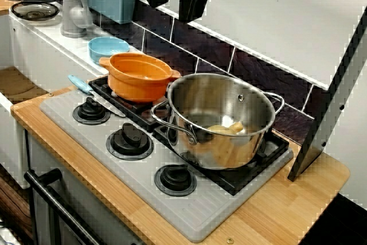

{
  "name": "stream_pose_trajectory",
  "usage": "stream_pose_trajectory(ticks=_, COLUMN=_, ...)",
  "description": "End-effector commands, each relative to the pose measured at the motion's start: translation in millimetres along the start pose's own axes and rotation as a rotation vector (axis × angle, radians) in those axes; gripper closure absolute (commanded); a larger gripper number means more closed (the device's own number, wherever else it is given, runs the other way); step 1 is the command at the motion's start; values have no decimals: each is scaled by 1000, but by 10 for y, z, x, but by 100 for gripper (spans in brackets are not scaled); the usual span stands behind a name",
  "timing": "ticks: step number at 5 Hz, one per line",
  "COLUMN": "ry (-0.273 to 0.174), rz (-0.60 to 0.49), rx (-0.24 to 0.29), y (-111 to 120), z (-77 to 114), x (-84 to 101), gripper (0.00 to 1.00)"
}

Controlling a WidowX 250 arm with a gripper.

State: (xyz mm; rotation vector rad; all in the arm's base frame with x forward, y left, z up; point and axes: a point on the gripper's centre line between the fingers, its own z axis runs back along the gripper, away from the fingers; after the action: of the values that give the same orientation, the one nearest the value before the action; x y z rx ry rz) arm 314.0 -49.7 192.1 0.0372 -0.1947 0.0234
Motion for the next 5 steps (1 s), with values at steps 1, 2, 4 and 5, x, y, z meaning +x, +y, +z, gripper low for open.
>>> stream_pose_trajectory(ticks=1, ry=-54, rz=-15, rx=-23, y=-245, z=159, x=34, gripper=0)
stream_pose_trajectory(ticks=2, ry=-32, rz=-39, rx=-50, y=-372, z=158, x=21, gripper=0)
stream_pose_trajectory(ticks=4, ry=-24, rz=-74, rx=-57, y=-596, z=71, x=-70, gripper=0)
stream_pose_trajectory(ticks=5, ry=-29, rz=-62, rx=-46, y=-674, z=11, x=-85, gripper=0)
